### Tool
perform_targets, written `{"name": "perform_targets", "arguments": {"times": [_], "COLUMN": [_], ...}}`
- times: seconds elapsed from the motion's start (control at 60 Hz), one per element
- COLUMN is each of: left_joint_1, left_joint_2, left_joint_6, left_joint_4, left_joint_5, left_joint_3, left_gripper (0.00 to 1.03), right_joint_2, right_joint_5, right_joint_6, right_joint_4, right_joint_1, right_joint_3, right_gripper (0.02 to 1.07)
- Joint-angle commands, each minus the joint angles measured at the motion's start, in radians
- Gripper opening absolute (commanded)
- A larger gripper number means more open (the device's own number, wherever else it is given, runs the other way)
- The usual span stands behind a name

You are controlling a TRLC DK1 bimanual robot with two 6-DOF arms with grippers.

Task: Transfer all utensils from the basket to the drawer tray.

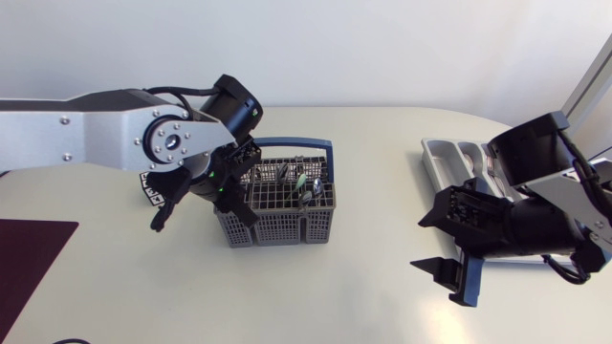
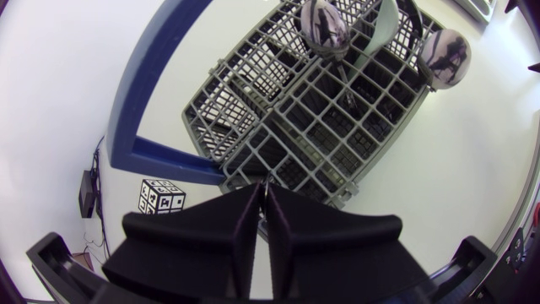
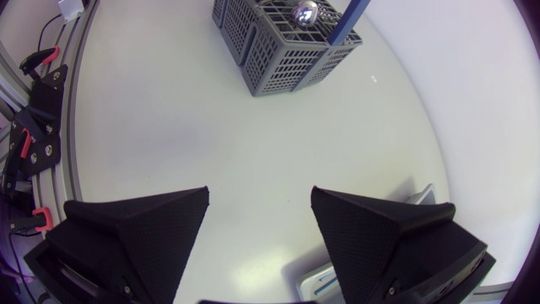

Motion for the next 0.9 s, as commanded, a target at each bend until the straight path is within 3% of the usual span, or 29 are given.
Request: {"name": "perform_targets", "arguments": {"times": [0.0, 0.4, 0.883], "left_joint_1": [0.005, -0.021, -0.098], "left_joint_2": [0.002, -0.112, -0.239], "left_joint_6": [-0.023, -0.001, 0.057], "left_joint_4": [-0.004, -0.007, -0.040], "left_joint_5": [-0.004, -0.043, -0.179], "left_joint_3": [-0.034, -0.025, -0.022], "left_gripper": [0.04, 0.04, 0.04], "right_joint_2": [-0.015, -0.019, -0.022], "right_joint_5": [0.010, 0.031, 0.039], "right_joint_6": [0.027, 0.054, 0.080], "right_joint_4": [0.008, 0.030, 0.037], "right_joint_1": [0.020, 0.066, 0.106], "right_joint_3": [-0.036, -0.046, -0.042], "right_gripper": [0.89, 0.89, 0.89]}}
